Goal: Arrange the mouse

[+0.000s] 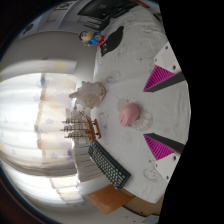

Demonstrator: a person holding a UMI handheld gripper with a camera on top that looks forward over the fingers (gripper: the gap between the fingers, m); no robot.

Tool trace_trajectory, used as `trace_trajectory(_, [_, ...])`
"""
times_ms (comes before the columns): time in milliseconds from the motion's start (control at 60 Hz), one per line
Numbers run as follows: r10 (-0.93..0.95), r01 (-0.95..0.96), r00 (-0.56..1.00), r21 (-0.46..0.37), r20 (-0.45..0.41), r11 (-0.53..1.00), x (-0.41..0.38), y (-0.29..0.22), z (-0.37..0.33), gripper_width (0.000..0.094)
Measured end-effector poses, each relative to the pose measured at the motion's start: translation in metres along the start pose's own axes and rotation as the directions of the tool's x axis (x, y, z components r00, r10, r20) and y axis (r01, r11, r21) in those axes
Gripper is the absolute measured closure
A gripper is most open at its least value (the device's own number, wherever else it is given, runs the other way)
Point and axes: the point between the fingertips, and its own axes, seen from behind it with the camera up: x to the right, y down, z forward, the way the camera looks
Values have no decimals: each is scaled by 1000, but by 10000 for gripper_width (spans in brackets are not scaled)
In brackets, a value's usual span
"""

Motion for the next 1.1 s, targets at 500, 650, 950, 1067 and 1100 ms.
trace_trajectory(500, [14,-14,1000,22,-18,1000,4,-17,121,82])
trace_trajectory(650, [4,-4,1000,25,1,1000,4,-28,151,80])
trace_trajectory(950, [20,-20,999,4,26,1000,7,-37,176,238])
trace_trajectory(1067, [12,-12,1000,10,3,1000,10,-38,179,453])
trace_trajectory(1100, [0,0,1000,8,0,1000,10,-38,178,478])
